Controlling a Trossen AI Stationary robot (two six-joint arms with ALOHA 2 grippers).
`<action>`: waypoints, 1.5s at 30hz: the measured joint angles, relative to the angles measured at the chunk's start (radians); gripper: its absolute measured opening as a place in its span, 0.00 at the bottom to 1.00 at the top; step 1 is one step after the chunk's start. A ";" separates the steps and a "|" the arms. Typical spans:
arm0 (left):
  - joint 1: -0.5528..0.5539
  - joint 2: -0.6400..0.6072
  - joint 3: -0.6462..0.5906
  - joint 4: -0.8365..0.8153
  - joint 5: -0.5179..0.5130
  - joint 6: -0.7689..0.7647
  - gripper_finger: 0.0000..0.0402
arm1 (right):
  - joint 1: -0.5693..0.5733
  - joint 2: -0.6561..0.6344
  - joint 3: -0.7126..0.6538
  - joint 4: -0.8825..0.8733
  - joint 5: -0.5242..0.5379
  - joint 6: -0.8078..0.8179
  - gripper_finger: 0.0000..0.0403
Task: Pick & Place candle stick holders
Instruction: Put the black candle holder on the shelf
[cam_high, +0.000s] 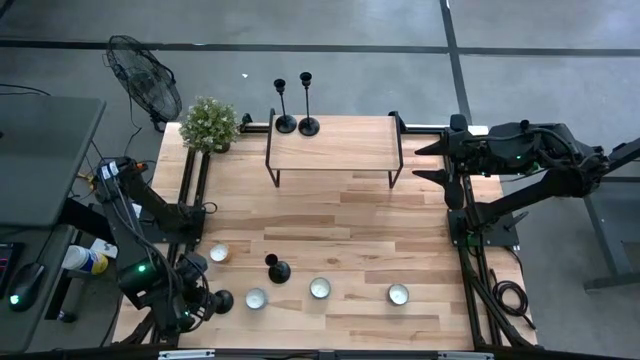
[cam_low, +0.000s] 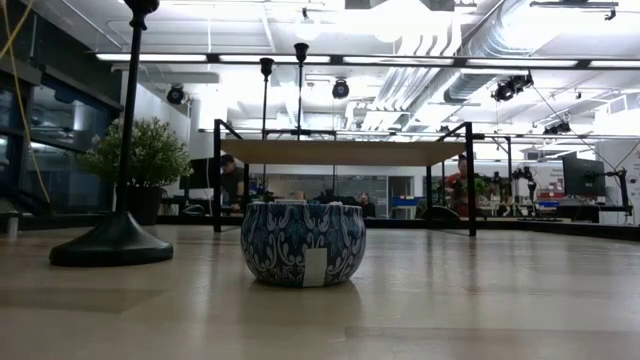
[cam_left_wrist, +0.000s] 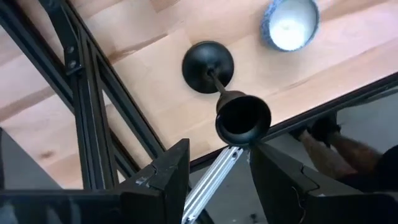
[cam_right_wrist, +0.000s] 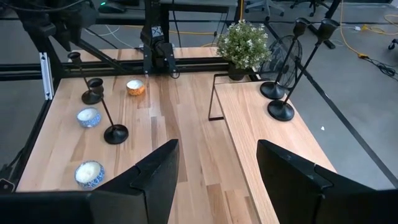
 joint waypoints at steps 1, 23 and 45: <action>0.000 0.000 0.000 0.001 -0.002 -0.010 0.40 | 0.000 0.000 0.000 0.000 0.000 0.000 0.52; 0.111 0.013 0.000 -0.033 0.148 -0.041 0.40 | 0.000 0.001 0.000 0.000 0.000 0.000 0.52; 0.111 0.059 0.000 -0.033 0.157 -0.034 0.36 | 0.000 0.001 0.000 -0.013 0.000 0.000 0.52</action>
